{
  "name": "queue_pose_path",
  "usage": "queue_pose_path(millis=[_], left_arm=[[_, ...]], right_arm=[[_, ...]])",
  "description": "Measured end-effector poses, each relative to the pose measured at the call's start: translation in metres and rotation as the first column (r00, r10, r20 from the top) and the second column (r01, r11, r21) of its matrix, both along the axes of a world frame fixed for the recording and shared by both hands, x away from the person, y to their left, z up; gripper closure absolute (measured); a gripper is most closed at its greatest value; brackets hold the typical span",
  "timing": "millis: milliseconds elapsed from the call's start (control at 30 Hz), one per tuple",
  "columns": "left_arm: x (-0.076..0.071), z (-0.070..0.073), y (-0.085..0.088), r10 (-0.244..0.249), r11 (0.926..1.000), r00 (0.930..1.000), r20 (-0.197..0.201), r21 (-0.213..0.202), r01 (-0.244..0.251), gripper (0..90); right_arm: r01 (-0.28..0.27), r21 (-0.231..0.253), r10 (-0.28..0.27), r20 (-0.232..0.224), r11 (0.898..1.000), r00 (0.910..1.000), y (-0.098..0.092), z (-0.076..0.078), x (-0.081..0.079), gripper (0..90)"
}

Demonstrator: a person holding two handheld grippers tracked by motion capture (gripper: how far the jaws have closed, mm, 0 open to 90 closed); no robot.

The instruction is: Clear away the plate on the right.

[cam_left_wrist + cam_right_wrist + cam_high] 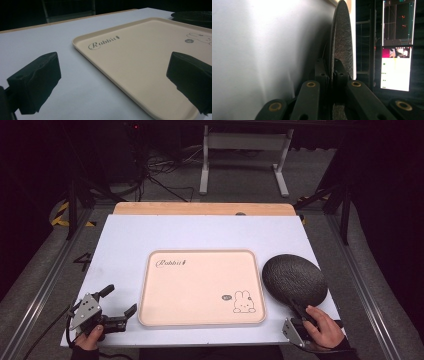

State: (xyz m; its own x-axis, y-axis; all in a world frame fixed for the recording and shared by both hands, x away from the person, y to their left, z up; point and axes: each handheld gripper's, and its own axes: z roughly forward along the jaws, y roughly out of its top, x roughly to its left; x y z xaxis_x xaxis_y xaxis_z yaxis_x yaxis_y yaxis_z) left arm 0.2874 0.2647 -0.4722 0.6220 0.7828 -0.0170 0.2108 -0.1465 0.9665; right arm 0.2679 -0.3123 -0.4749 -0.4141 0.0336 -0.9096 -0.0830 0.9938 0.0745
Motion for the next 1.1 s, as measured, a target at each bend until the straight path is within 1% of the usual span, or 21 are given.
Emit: queue_pose_path(millis=[67, 133, 267, 333, 500, 567, 733, 967, 1000, 1100], left_arm=[[0.000, 0.000, 0.000, 0.001, 1.0000, 1.0000, -0.001, -0.001, -0.001, 0.1], [0.000, 0.000, 0.000, 0.001, 1.0000, 1.0000, 0.000, -0.001, -0.001, 0.1], [0.000, 0.000, 0.000, 0.001, 1.0000, 1.0000, 0.000, -0.001, -0.001, 0.1], [0.000, 0.000, 0.000, 0.002, 1.0000, 1.0000, 0.000, -0.003, -0.002, 0.1], [0.000, 0.000, 0.000, 0.004, 1.0000, 1.0000, 0.001, -0.005, -0.004, 0.1], [0.000, 0.000, 0.000, 0.003, 1.0000, 1.0000, 0.000, -0.004, -0.003, 0.1], [0.000, 0.000, 0.000, 0.004, 1.0000, 1.0000, 0.000, -0.004, -0.004, 0.1], [0.000, 0.000, 0.000, 0.002, 1.0000, 1.0000, -0.002, -0.003, -0.002, 0.1], [0.000, 0.000, 0.000, 0.001, 1.0000, 1.0000, -0.002, -0.003, -0.001, 0.1], [0.000, 0.000, 0.000, 0.001, 1.0000, 1.0000, -0.002, -0.003, -0.001, 0.1]], right_arm=[[0.013, 0.018, -0.013, -0.007, 1.000, 0.9999, 0.000, 0.004, 0.001, 86.5], [0.018, 0.021, -0.017, -0.012, 1.000, 0.9998, 0.001, 0.005, 0.001, 86.4], [0.017, 0.008, -0.017, -0.028, 1.000, 0.9995, 0.002, 0.008, 0.002, 86.5], [0.019, 0.015, -0.018, -0.038, 1.000, 0.9991, 0.002, 0.012, 0.003, 86.6], [0.020, -0.001, -0.020, -0.061, 1.000, 0.9980, 0.003, 0.017, 0.004, 86.5], [0.017, 0.002, -0.017, -0.068, 1.000, 0.9975, 0.003, 0.020, 0.004, 86.4], [0.009, 0.005, -0.008, -0.061, 1.000, 0.9981, 0.006, 0.025, 0.003, 86.4], [-0.017, 0.002, 0.017, -0.036, 1.000, 0.9992, 0.012, 0.040, 0.001, 86.3], [-0.016, 0.008, 0.016, -0.034, 1.000, 0.9993, 0.013, 0.042, 0.001, 86.4], [-0.022, 0.003, 0.022, -0.032, 1.000, 0.9992, 0.015, 0.046, 0.001, 86.4]])
